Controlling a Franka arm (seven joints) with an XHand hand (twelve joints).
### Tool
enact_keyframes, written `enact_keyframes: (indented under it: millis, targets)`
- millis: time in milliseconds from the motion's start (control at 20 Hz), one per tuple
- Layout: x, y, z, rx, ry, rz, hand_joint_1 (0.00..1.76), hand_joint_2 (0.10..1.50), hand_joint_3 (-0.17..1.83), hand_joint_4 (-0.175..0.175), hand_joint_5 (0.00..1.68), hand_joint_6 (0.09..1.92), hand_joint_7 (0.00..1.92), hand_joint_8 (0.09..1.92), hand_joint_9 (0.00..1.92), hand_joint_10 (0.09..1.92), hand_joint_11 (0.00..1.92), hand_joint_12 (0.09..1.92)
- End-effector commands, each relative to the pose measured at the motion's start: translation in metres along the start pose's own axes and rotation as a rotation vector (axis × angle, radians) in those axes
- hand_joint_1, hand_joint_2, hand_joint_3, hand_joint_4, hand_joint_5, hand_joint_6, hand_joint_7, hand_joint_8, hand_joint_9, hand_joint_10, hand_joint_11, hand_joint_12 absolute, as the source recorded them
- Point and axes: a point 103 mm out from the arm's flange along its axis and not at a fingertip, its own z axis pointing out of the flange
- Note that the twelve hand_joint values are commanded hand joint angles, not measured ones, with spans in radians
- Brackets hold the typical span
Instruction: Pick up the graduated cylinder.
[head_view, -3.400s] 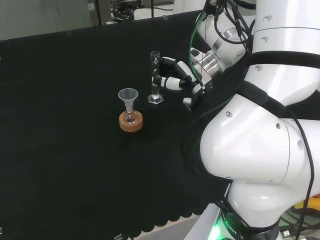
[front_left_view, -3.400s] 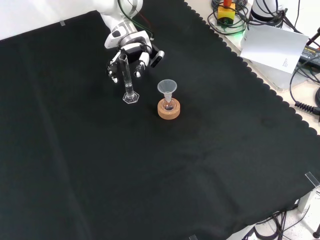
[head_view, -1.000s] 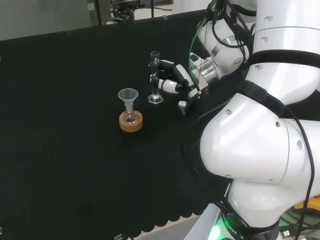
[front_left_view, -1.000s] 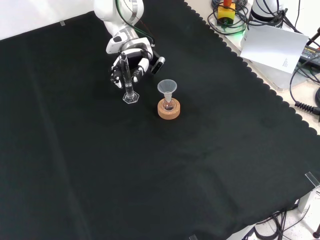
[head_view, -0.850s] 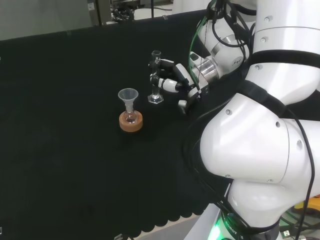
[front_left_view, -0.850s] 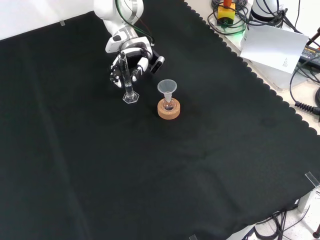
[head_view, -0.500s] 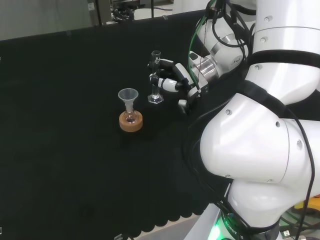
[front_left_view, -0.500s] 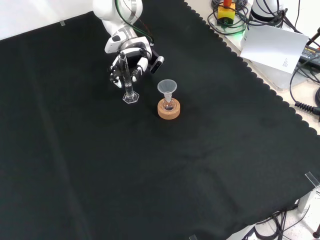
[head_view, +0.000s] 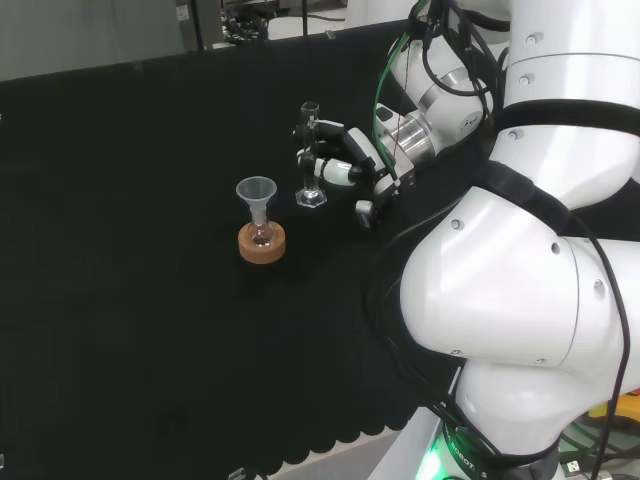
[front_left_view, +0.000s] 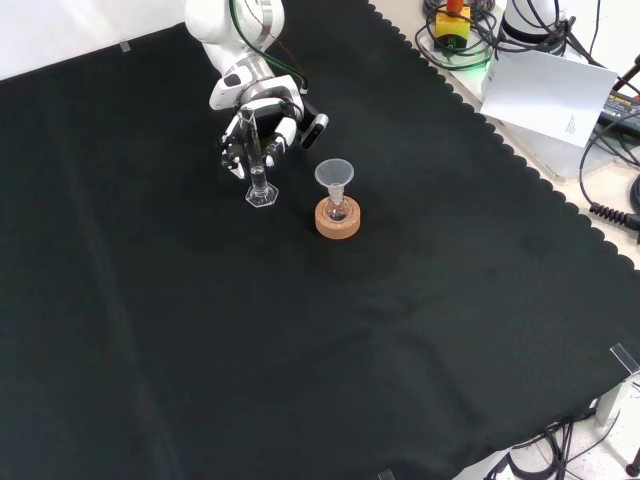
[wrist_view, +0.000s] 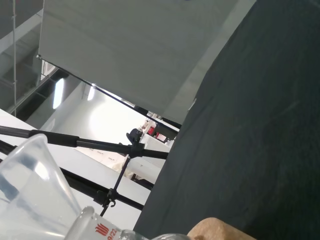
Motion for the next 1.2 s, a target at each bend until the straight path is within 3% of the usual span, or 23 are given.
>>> enact_keyframes:
  millis: [50,450,600,950,1050,1200]
  targets:
    - [0.000,0.001,0.001,0.000,0.000,0.000,1.16,1.09,-0.17,-0.026,0.64,0.65,0.61,0.60,0.96,0.36,0.77,1.08]
    - [0.005,0.002,0.002,-0.019,-0.061,0.029,1.32,1.30,-0.17,-0.041,0.78,0.76,0.78,0.72,1.08,0.39,0.92,0.95]
    - [0.008,0.003,0.000,-0.007,-0.126,0.034,1.33,1.33,-0.17,-0.053,0.81,0.81,0.77,0.78,1.08,0.44,0.96,0.92]
    - [0.025,0.008,-0.027,0.069,-0.316,-0.003,1.36,1.34,-0.17,-0.081,0.88,0.83,0.81,0.82,1.13,0.45,1.05,0.87]
    - [0.031,0.008,-0.036,0.084,-0.372,-0.011,1.34,1.27,-0.09,-0.082,0.92,0.82,0.81,1.14,1.18,0.42,1.09,0.85]
    - [0.039,0.007,-0.048,0.114,-0.449,-0.020,1.34,1.20,-0.03,-0.087,0.96,0.81,0.82,1.26,1.25,0.35,1.14,0.83]
